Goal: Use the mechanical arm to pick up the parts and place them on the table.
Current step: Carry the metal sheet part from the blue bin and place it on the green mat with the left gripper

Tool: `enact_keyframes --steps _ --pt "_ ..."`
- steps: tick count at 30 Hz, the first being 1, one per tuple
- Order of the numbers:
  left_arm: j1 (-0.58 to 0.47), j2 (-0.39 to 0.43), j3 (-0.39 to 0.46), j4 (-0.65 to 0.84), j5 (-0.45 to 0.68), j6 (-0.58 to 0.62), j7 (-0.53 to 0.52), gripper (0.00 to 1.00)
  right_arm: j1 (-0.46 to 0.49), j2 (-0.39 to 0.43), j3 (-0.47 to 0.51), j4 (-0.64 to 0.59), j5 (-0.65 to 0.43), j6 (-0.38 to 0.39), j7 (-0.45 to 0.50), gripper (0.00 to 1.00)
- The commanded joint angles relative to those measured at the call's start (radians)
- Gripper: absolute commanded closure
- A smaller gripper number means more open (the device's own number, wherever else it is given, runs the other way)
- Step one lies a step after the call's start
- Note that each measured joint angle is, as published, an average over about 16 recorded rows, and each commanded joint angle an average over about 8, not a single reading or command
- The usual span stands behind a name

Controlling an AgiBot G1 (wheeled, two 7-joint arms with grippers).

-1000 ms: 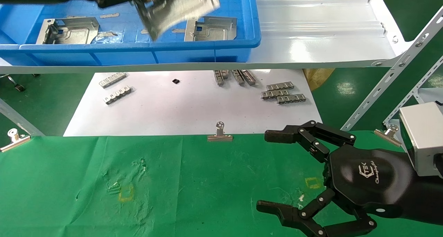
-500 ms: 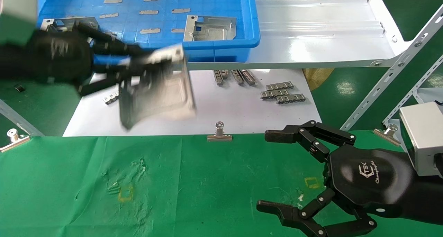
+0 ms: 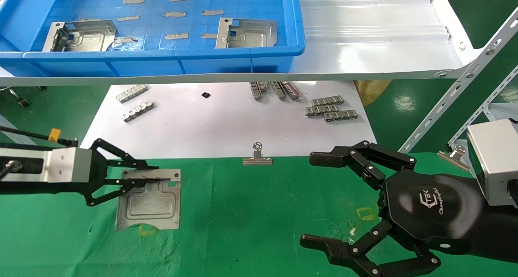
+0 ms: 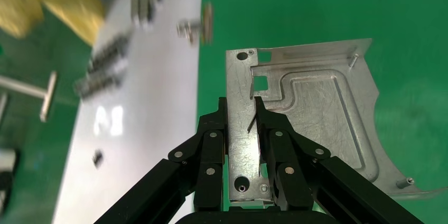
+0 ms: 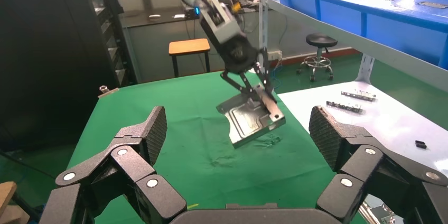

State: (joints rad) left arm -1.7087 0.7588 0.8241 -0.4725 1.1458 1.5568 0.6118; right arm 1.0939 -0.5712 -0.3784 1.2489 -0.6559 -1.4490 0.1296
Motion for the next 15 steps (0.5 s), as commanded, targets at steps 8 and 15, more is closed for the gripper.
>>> enact_keyframes --steps 8,15 --pt "0.019 0.046 0.041 0.178 0.05 0.007 0.133 0.98 0.0 0.0 0.0 0.0 0.0 0.0 0.0 0.0" --pt "0.009 0.081 0.061 0.252 0.076 -0.027 0.173 0.13 0.0 0.0 0.0 0.0 0.0 0.0 0.0 0.0"
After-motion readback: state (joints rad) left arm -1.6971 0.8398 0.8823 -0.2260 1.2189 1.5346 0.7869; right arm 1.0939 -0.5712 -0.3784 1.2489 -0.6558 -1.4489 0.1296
